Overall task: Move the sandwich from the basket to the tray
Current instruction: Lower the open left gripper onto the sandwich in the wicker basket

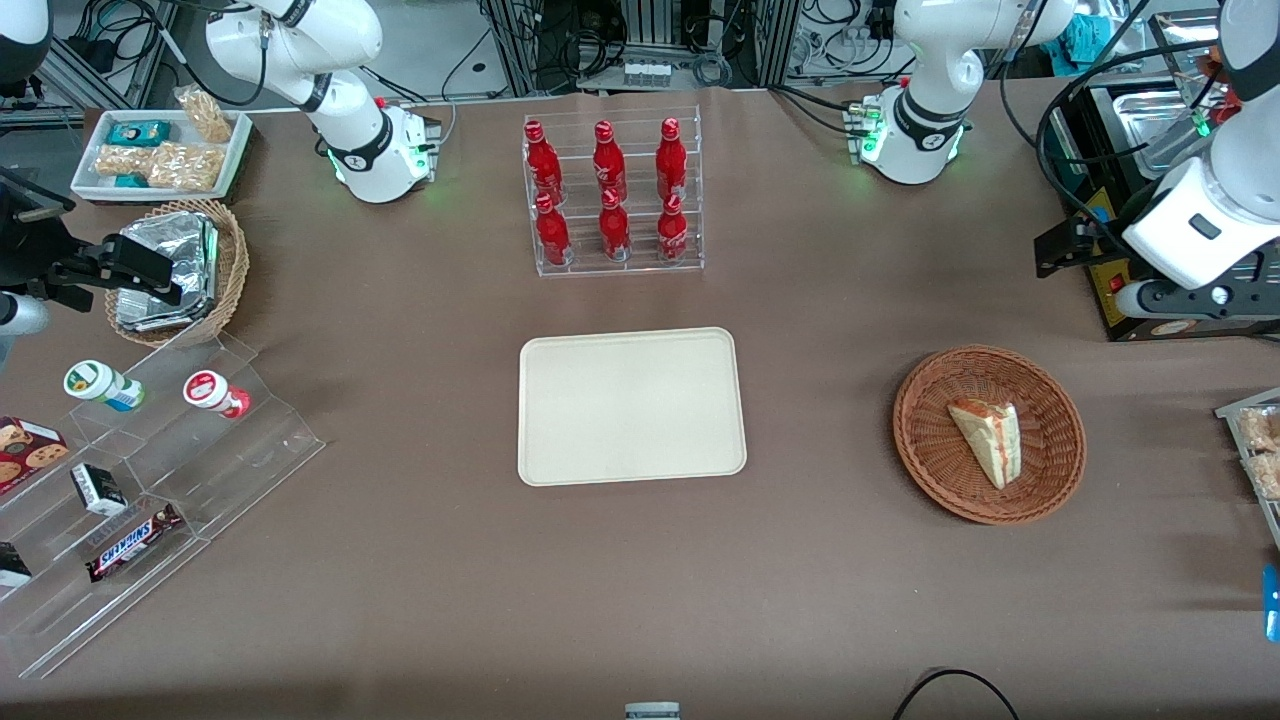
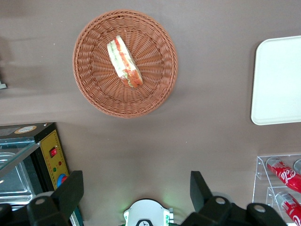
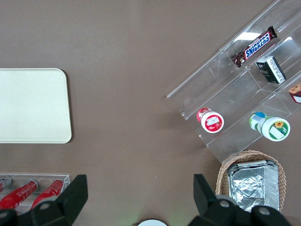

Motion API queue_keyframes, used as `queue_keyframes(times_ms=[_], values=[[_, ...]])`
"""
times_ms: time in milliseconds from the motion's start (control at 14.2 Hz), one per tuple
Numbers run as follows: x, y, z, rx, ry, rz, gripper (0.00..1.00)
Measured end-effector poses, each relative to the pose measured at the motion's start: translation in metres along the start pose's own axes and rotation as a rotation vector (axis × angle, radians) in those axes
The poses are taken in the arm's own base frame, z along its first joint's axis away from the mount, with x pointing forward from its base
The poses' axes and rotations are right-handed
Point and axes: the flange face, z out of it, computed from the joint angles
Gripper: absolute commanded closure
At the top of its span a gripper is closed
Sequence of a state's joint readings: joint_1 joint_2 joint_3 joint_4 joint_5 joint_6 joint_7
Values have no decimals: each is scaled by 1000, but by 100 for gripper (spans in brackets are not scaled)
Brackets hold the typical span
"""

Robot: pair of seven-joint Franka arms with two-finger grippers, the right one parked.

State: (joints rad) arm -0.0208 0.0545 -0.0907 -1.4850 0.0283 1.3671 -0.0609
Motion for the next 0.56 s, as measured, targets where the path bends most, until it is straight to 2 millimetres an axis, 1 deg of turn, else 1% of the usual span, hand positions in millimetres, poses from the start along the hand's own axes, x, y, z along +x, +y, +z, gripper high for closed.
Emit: queue_keyframes(times_ms=[212,282,353,424,494,565], values=[[2,-1,1,2,5,-2,0],[5,-1,6,4,-3,-2,0],[9,-1,15,7,-14,-2,0],[17,-1,31,9,-19,-2,0],[27,-3,53,12,-21,-7,0],[37,-8,80,13,-21,-17,0]])
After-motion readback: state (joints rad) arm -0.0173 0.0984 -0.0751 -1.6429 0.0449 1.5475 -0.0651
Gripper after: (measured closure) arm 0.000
